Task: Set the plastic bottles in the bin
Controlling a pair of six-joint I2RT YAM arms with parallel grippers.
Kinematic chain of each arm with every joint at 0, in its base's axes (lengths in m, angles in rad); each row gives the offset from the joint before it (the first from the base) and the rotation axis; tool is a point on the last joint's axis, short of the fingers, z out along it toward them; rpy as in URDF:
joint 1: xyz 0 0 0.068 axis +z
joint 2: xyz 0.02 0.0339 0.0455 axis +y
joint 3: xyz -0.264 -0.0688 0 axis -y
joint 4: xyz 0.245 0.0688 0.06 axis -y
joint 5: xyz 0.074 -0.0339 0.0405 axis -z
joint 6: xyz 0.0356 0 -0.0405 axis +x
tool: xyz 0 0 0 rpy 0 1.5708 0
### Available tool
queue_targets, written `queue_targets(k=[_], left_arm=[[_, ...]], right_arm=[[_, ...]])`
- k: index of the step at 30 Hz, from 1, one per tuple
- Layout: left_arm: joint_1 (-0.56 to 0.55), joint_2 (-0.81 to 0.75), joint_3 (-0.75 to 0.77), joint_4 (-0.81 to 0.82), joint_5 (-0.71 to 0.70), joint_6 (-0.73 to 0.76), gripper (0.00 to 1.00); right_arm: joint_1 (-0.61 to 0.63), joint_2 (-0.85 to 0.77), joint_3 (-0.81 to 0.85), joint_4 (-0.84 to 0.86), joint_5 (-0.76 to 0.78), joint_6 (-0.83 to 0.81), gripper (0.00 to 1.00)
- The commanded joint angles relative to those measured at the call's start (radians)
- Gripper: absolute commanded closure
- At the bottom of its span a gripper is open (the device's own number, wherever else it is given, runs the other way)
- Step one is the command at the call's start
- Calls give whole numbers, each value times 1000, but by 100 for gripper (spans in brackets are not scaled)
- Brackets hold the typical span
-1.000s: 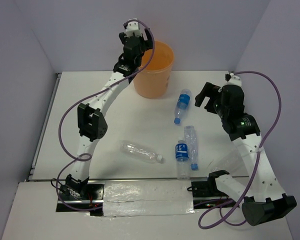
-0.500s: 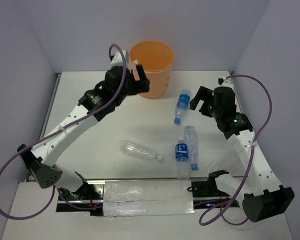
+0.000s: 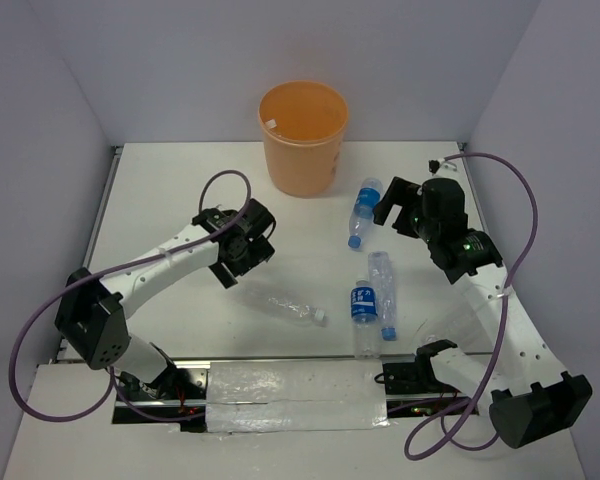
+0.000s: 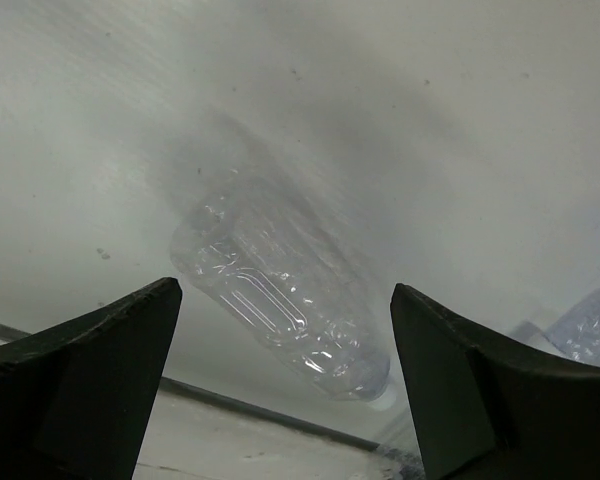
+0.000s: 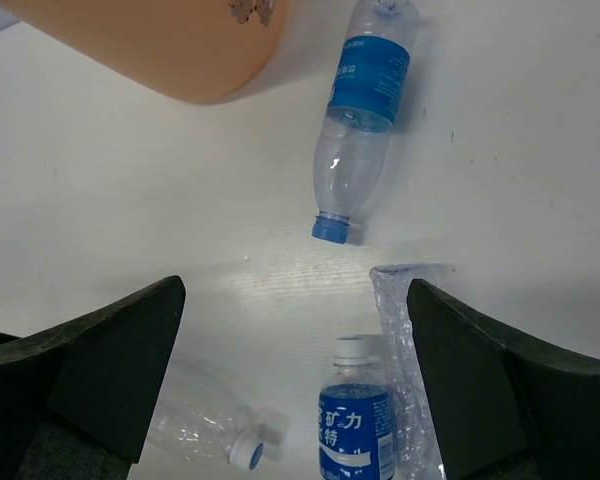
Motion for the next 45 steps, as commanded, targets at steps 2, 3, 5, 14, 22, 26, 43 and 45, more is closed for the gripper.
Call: queue_targets(k=[2,3,5,14,22,26,43,45], left_arm=[[-3,-57,-98,-28,53,-177,1],[-3,-55,-112,-32,76,-220,1],[-3,-25,-126,-76,99,-245,1],[-22,18,-187,28,184,-292,1],[-37,158,-180,146,214,-251,1],[-40,222,-149,169,222,-229,5],[-9,59,271,3,-183,32,46],[9,26,346,35,-227,96,53]], right_arm=[[18,-42,-35,44,-5,2,0],[19,-55,-47,44,-5,2,0],[22,-65,-56,43,-8,-1,0],[24,-128,-79,6,7,-20,0],[24,-144,-96,15,4,-17,0],[24,-145,-105,18,7,-12,0],[24,-112,-73,32,27,-12,0],[24,-108,-72,32,30,-12,0]])
